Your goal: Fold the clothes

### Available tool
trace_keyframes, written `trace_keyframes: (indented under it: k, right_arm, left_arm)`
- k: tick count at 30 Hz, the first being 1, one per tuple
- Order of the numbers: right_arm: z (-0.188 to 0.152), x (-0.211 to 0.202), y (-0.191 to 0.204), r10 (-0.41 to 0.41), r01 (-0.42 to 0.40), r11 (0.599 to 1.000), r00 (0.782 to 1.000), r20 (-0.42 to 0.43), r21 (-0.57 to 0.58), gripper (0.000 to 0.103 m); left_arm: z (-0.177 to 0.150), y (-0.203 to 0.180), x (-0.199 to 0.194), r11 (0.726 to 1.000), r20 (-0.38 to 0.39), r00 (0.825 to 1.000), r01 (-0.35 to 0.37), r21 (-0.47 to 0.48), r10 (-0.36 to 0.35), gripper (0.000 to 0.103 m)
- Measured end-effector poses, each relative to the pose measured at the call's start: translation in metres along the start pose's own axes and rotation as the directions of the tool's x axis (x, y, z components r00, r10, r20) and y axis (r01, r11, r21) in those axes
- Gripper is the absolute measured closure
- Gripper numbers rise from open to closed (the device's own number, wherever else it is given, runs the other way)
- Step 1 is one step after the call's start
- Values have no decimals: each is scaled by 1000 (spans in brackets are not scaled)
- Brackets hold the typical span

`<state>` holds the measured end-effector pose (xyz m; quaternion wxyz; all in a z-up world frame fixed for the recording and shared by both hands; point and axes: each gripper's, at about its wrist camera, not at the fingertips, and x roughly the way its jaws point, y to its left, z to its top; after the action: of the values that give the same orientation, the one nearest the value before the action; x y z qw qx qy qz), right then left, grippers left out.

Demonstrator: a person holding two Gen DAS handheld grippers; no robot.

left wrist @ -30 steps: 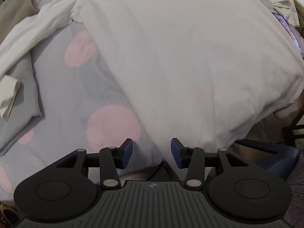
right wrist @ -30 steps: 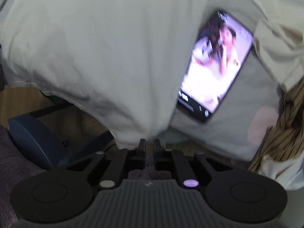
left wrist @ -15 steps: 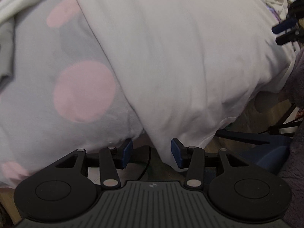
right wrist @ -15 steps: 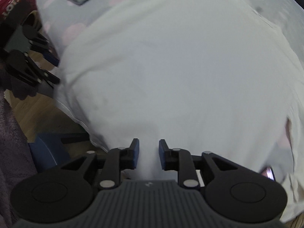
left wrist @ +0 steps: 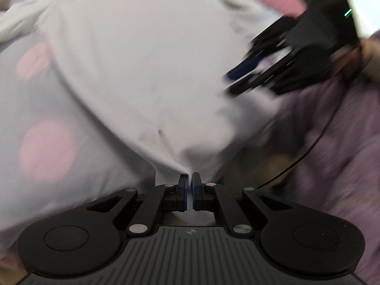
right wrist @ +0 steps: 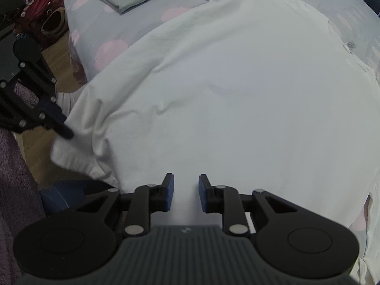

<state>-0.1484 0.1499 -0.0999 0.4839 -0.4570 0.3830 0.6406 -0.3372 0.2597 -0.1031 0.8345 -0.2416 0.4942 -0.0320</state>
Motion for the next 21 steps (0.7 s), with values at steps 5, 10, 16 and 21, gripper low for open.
trace_keyframes:
  k: [5, 10, 16, 21]
  right_arm:
    - [0, -6, -1, -8, 8, 1000, 1000, 25, 23, 78]
    - [-4, -8, -2, -16, 15, 999, 999, 33, 43, 77]
    - [-7, -1, 0, 6, -7, 998, 1000, 19, 55, 76]
    - [-14, -4, 1, 46, -47, 998, 999, 13, 38, 74]
  left_arm:
    - [32, -16, 24, 999, 40, 998, 42, 25, -43, 101]
    - [49, -22, 47, 999, 41, 999, 21, 43, -22, 93]
    - [60, -18, 47, 1000, 71, 997, 7, 28, -9, 65]
    - [65, -21, 32, 1000, 90, 996, -9, -6, 10, 63]
